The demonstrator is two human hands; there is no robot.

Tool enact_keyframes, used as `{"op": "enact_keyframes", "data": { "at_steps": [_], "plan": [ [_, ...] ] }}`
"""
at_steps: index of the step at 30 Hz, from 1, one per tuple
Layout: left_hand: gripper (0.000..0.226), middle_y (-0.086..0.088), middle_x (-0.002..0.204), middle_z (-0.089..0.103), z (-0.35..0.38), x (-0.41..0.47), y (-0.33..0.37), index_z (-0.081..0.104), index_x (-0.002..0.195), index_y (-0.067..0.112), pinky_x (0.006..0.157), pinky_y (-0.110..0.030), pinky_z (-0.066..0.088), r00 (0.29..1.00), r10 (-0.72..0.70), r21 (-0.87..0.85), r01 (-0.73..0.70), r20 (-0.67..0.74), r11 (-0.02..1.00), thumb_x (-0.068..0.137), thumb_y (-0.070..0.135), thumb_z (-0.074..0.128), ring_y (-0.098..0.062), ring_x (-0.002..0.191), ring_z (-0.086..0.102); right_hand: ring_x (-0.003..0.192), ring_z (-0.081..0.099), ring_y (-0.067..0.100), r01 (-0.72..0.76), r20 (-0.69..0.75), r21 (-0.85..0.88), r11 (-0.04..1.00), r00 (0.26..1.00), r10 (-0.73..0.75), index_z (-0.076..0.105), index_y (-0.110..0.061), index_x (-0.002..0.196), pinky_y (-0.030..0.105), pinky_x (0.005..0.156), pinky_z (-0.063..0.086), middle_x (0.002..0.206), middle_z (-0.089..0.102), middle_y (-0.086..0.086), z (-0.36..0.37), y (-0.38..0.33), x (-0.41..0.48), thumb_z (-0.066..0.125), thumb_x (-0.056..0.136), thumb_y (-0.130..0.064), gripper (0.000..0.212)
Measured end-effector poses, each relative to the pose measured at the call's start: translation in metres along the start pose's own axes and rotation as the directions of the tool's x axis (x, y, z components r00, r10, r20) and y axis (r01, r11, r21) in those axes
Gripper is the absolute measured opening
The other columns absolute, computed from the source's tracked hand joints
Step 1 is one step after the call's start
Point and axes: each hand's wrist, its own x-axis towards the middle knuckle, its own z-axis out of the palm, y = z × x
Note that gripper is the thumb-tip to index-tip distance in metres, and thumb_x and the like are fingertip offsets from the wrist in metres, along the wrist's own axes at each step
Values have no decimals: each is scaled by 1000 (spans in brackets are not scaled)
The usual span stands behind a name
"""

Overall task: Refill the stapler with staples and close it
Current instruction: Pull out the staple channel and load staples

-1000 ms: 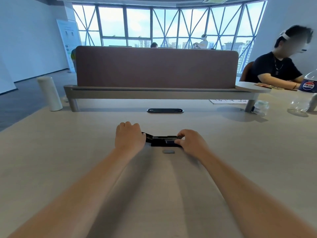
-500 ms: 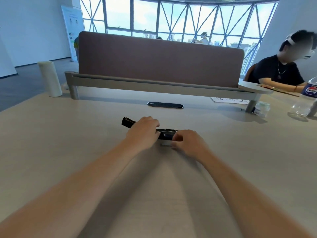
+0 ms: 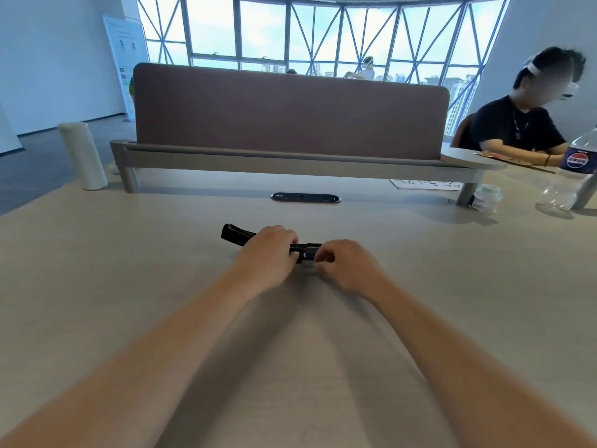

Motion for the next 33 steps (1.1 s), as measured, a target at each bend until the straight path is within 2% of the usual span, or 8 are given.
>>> {"op": "enact_keyframes", "data": {
  "at_steps": [2, 4, 8, 10, 16, 22, 33],
  "plan": [
    [32, -5, 122, 63, -2, 5, -1, 61, 125, 14, 96, -37, 45, 1000, -1, -21, 1, -10, 1000, 95, 25, 56, -24, 118, 55, 83, 60, 18, -2, -61, 18, 1000, 998, 3, 72, -23, 91, 33, 73, 49, 87, 68, -4, -13, 4, 7, 66, 86, -26, 9],
    [35, -5, 128, 63, -3, 13, -1, 59, 129, 13, 99, -37, 45, 1000, -8, -44, 7, -17, 999, 96, 23, 54, -24, 121, 55, 80, 58, 17, -1, -101, 15, 1000, 995, 2, 71, -23, 90, 32, 70, 46, 80, 62, -8, -23, 8, 16, 65, 87, -25, 7],
    [36, -4, 134, 62, 1, 28, 2, 59, 132, 15, 102, -37, 44, 1000, -24, -50, 24, -4, 998, 97, 22, 52, -24, 124, 54, 88, 58, 17, 24, -102, -46, 999, 994, -28, 71, -23, 92, 35, 79, 49, 95, 60, -6, -22, 9, 32, 65, 89, -28, 9],
    [35, -4, 131, 64, 6, 33, 3, 61, 130, 15, 100, -37, 44, 999, -29, -49, 29, 16, 998, 98, 23, 51, -24, 122, 56, 90, 59, 16, 1, -78, -31, 1000, 997, -4, 71, -24, 93, 36, 81, 50, 96, 61, -7, -18, 10, 37, 65, 89, -28, 8],
    [33, -6, 124, 68, 18, 38, 0, 63, 128, 14, 95, -38, 48, 998, -44, -72, 48, 53, 996, 99, 25, 51, -25, 115, 61, 84, 61, 18, -15, -36, -6, 1000, 999, 15, 71, -24, 91, 32, 73, 49, 93, 67, -4, -11, 15, 42, 64, 89, -26, 7],
    [24, -5, 105, 71, 23, 38, 0, 70, 109, 16, 84, -41, 50, 997, -27, -41, 30, 74, 999, 97, 27, 52, -26, 98, 62, 84, 59, 18, 5, -24, -11, 1000, 1000, -5, 72, -21, 93, 31, 70, 44, 90, 66, -4, -13, 18, 42, 65, 89, -25, 9],
    [20, -5, 100, 74, 20, 38, 4, 73, 105, 19, 83, -43, 52, 996, -26, -46, 31, 89, 998, 95, 25, 57, -25, 93, 63, 80, 59, 17, 11, -8, -41, 999, 1000, -11, 73, -21, 91, 29, 67, 42, 85, 64, -5, -16, 14, 41, 66, 88, -23, 8]
  ]
}}
